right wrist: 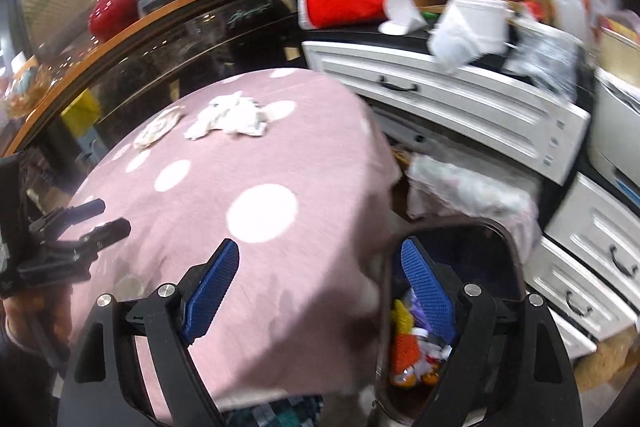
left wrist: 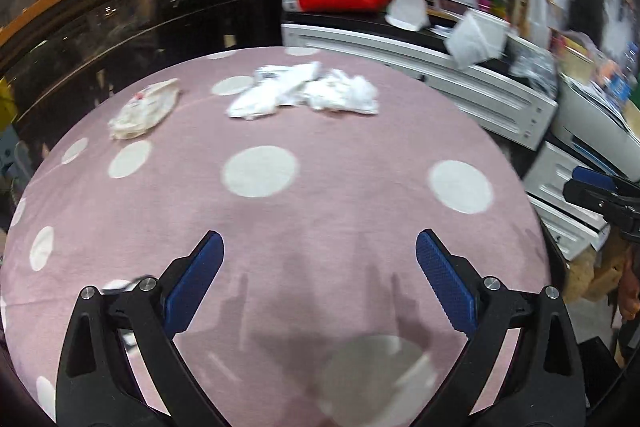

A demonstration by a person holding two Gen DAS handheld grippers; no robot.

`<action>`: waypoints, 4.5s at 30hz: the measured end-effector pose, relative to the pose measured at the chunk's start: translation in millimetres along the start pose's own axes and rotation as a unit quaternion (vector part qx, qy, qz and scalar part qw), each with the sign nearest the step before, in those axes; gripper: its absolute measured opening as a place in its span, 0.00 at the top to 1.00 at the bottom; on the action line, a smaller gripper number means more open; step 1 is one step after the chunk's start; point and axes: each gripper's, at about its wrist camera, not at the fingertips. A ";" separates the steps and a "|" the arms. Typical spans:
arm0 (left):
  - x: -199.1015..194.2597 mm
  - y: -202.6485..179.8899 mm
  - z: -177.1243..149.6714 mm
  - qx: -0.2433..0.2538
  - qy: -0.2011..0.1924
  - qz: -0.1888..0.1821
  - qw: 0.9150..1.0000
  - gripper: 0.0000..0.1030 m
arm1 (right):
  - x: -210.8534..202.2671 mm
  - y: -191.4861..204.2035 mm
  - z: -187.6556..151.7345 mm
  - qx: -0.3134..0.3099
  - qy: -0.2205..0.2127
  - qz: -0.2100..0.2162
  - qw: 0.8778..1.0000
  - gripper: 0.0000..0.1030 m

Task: Collect trash
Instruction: 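Move both tools back over the table, then grasp the white tissue wad with the left tool while the right tool grasps another tissue, then lift the tissues and carry both tools over the bin, then open both tools to drop the tissues into the bin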

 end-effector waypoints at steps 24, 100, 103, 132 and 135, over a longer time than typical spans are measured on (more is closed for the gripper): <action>155.3 95.1 103.0 -0.012 0.050 -0.009 0.999 0.13 | 183.3 113.8 106.5 -0.169 0.074 0.026 0.982 0.28; -36.1 -107.5 -5.2 0.021 -0.061 -0.097 0.993 0.83 | -42.8 -36.6 -30.0 -0.017 -0.010 -0.034 0.999 0.67; -35.4 -118.4 -5.3 0.026 -0.059 -0.107 0.992 0.83 | -45.8 -49.8 -36.8 -0.002 -0.008 -0.044 0.999 0.67; 1.8 -215.1 7.5 0.100 -0.024 -0.168 0.980 0.83 | 23.8 -170.7 -95.1 0.146 0.092 -0.131 0.976 0.64; 7.8 -220.6 7.0 0.104 -0.018 -0.170 0.980 0.83 | 31.6 -175.1 -100.8 0.155 0.099 -0.133 0.974 0.57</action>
Point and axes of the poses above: each gripper's, at about its wrist camera, not at the fingertips, and x roughly the way its jaws point, y to its left, z to its top, and after that the axes turned 6 degrees about x, right-handed
